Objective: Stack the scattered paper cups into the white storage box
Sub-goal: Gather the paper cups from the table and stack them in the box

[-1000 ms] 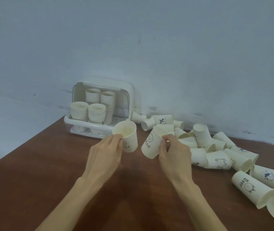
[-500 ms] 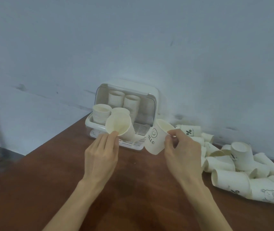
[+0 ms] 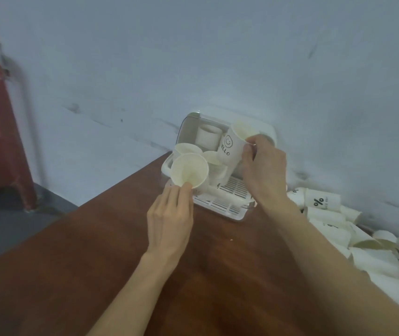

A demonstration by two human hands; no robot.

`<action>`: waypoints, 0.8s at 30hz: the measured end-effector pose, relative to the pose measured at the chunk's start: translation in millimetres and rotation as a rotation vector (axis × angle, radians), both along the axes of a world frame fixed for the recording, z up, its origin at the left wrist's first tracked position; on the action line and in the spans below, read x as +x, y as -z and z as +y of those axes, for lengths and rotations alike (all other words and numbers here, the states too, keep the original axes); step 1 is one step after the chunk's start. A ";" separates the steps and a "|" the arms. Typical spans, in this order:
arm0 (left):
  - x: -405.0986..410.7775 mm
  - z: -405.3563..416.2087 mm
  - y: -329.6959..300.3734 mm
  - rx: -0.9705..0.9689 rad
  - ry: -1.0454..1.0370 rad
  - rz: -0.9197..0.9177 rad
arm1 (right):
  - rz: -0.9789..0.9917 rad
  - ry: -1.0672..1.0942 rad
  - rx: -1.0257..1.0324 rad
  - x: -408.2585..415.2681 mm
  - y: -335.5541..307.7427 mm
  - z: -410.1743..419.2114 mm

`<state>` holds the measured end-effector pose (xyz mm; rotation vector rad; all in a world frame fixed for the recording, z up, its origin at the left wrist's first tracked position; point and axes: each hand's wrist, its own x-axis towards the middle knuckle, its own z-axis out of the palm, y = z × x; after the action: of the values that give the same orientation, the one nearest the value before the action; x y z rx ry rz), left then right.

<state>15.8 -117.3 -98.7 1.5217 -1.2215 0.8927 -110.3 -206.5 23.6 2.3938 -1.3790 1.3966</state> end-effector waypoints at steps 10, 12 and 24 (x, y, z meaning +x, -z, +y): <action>-2.0 -2.3 6.3 0.077 0.027 -0.001 | 0.435 -0.033 0.061 20.1 6.1 -49.5; -2.0 -2.8 7.0 0.077 0.027 0.001 | 0.496 -0.040 0.085 22.9 9.8 -51.1; -1.6 -2.0 9.3 0.111 0.063 0.027 | 0.680 -0.005 0.161 30.0 39.2 -53.3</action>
<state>14.2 -119.3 -108.0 1.5684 -1.3108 0.7715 -80.3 -259.9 -15.7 2.5883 -1.3079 0.3856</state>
